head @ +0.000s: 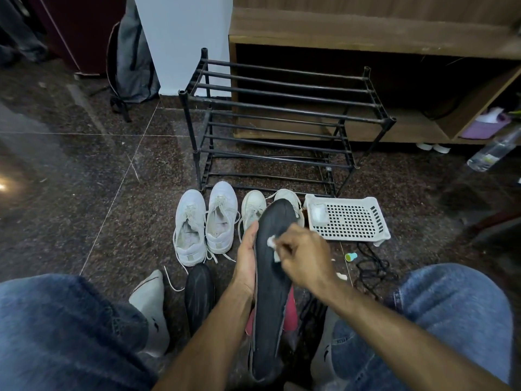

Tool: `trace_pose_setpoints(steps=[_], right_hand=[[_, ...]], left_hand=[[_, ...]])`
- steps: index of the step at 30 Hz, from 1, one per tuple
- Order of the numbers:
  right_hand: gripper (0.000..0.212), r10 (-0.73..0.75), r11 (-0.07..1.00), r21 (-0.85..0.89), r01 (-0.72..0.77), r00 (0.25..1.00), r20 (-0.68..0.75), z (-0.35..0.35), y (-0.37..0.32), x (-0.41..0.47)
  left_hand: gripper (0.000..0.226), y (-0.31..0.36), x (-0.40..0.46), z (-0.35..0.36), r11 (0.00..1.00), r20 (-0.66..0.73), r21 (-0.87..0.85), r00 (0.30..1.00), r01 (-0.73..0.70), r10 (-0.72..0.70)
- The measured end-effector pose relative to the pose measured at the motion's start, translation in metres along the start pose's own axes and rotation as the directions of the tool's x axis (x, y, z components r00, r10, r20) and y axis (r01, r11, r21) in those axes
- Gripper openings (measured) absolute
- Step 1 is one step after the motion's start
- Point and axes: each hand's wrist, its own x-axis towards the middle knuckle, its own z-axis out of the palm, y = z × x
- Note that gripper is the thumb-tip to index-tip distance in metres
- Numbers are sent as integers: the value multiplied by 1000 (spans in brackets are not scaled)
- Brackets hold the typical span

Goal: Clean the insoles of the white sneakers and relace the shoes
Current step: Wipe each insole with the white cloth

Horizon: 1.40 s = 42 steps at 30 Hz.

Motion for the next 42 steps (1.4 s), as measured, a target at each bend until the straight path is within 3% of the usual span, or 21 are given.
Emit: trace_pose_setpoints(steps=[2, 4, 7, 10, 16, 22, 24, 26, 29, 34, 36, 39, 42], right_hand=[[17, -88, 996, -24, 91, 992, 91, 4, -12, -20], [17, -77, 990, -107, 91, 989, 129, 1, -11, -14], [19, 116, 973, -205, -109, 993, 24, -7, -2, 27], [17, 278, 943, -177, -282, 959, -50, -14, -5, 47], [20, 271, 946, -211, -245, 957, 104, 4, -25, -1], [18, 366, 913, -187, -363, 931, -22, -8, -6, 29], [18, 368, 914, -180, -363, 930, -5, -15, -1, 39], [16, 309, 933, -219, -285, 947, 84, -15, -1, 32], [17, 147, 938, -343, -52, 955, 258, -8, -9, 3], [22, 109, 891, -454, -12, 976, 188, -21, 5, 29], [23, 48, 861, -504, 68, 976, 214, -28, 4, 36], [25, -118, 801, -489, 344, 893, 435, -26, -1, 19], [15, -219, 680, -410, 607, 702, 678, -16, -6, -7]], left_hand=[[52, 2, 1, -2, 999, -6, -40, 1000, -25, 25], [54, 1, -2, -2, 999, -12, -41, 1000, -9, 8], [43, -2, -7, 7, 999, -15, -26, 999, 38, -39], [42, -2, -6, 11, 1000, -30, 7, 999, 24, -24], [48, 7, -2, 5, 1000, -70, 9, 997, -20, 20], [43, -10, -11, 13, 991, -100, 133, 995, 13, 0], [42, -11, -12, 13, 986, -101, 164, 995, 0, 17], [43, -6, -10, 11, 984, -86, 179, 996, -13, 29], [47, 0, -7, 10, 981, -86, 192, 996, 9, 8], [46, -3, -9, 13, 966, -128, 257, 991, 4, 30], [43, -1, -8, 16, 969, -146, 248, 989, 1, 36], [46, 4, -5, 20, 970, -120, 240, 993, 26, 3], [50, 9, -5, 18, 967, -154, 248, 988, 55, -16]])
